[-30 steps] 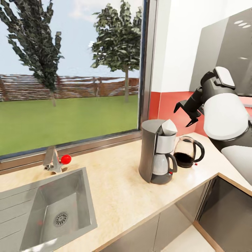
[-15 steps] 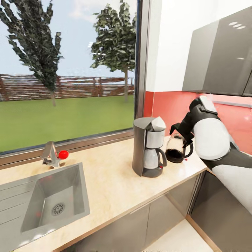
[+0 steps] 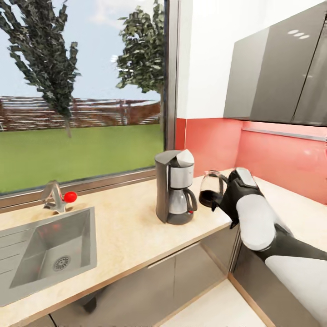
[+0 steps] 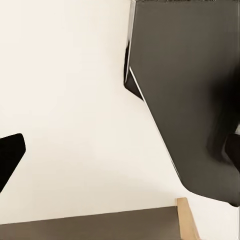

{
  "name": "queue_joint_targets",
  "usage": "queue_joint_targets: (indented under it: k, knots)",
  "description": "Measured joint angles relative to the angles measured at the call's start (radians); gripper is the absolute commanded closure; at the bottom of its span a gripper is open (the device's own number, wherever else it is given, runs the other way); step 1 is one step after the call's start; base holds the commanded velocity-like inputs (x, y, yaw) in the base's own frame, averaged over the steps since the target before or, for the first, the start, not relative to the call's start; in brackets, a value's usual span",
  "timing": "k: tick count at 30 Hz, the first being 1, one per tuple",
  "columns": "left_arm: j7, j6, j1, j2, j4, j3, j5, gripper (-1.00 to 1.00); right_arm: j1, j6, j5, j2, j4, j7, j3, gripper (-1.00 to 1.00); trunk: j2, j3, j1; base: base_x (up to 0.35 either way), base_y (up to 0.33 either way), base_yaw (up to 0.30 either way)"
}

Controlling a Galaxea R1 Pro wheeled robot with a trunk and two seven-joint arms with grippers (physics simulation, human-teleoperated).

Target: Set up a coffee station on the kitchen countertop: keep the coffee maker on the countertop, move the bottle of coffee from the kitchen shelf to the counter next to the coffee maker, place a paper coffee filter on top of the coffee maker, put the saucer next to the coffee maker with the coffee cup on the saucer, and place the electric kettle next to the coffee maker.

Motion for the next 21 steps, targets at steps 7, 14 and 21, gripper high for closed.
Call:
queue_joint_targets:
  k: [7,14,21]
  knots:
    - [-0.002,-0.005,-0.002,0.001,-0.003,-0.002,-0.001,-1.0,0.435,0.003,-0.002,0.006,0.001,0.35,0.404,-1.0,0.0,0.0,0.0,-0.029,-0.075,0.0]
    - [-0.004,-0.013,-0.009,0.002,-0.006,-0.003,-0.001,-1.0,0.752,-0.013,0.104,0.006,0.002,0.694,0.771,-1.0,0.0,0.0,0.0,-0.001,-0.002,0.0]
    - [-0.005,-0.078,-0.01,-0.002,-0.007,-0.003,-0.003,-1.0,0.855,-0.277,0.329,-0.004,0.217,1.058,0.964,-1.0,0.0,0.0,0.0,0.0,0.0,0.0]
